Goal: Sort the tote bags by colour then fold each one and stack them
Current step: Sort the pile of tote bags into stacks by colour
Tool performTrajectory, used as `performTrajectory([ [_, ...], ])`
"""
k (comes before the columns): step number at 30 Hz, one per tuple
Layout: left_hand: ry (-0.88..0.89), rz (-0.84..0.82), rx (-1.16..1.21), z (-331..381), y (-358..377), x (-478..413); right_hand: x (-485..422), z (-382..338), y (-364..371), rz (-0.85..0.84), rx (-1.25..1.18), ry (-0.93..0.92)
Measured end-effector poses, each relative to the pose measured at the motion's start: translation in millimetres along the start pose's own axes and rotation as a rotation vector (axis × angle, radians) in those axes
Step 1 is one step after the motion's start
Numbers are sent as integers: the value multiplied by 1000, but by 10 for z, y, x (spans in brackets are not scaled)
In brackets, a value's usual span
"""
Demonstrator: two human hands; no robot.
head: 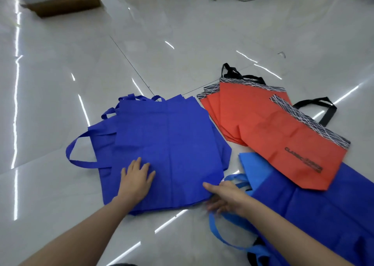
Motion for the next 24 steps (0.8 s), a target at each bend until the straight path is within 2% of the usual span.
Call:
performTrajectory([
  [2,34,31,-1,46,8,-6,39,-41,-112,5,243,80],
  [4,-10,51,65,50,10,-14,-6,-182,-350,149,334,36],
  [8,-120,24,140,-39,84,-16,-219,-515,-670,390,127,-199],
  [11,-272,118,231,-217,58,-16,-410,-847,-754,549,213,-345],
  [14,-468,168,352,-474,5,-59,-649,-1099,-702,494,183,-388],
  [16,-585,168,461,-628,-24,-78,-812,-1114,-644,435,117,-337],
  [18,-671,165,457,-751,-68,-62,-904,-1071,-589,445,112,-285],
  [22,-696,127,398,-779,-152,-34,-959,-842,-573,449,-6,-247],
  [24,-659,174,408,-741,-181,-40,-894,-755,-570,483,-2,-282],
])
Point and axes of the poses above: each hand's wrist, its own x-axis away from the middle knuckle, its own y-axis out of the palm, z = x × y, the point moved 5 cm from there along -x, towards the middle knuckle, and after that the axes turned 6 degrees about -z, right-handed, at the moved point
